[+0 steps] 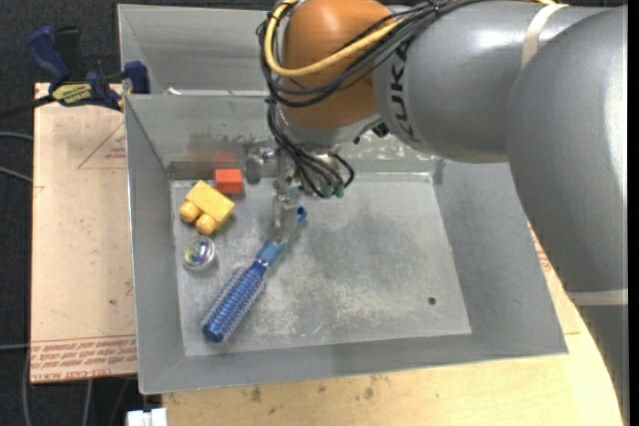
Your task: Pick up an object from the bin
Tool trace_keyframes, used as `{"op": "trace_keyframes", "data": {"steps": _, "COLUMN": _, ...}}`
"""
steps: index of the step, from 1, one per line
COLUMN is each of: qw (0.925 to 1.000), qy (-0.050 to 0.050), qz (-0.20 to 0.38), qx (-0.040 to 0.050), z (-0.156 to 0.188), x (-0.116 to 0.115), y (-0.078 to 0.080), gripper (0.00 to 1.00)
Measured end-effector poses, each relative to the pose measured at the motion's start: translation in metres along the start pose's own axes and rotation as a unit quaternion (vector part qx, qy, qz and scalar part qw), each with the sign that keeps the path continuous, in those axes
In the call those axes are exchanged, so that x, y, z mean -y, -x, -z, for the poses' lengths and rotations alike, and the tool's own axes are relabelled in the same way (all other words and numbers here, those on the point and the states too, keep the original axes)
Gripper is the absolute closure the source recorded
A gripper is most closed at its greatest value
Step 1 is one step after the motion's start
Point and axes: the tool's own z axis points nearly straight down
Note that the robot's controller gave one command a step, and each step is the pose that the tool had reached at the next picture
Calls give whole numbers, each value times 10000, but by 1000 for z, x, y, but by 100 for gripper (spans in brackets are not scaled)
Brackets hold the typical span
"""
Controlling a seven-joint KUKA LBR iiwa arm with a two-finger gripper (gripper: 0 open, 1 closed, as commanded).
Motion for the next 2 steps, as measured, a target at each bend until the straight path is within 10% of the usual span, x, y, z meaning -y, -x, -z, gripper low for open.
{"op": "trace_keyframes", "data": {"steps": 1, "qw": 9551, "qy": 5, "qz": 2962, "qx": -18, "z": -93, "x": -5, "y": -67, "gripper": 0}}
{"op": "trace_keyframes", "data": {"steps": 2, "qw": 9554, "qy": 0, "qz": 2953, "qx": 8, "z": -90, "x": -4, "y": -65, "gripper": 100}}
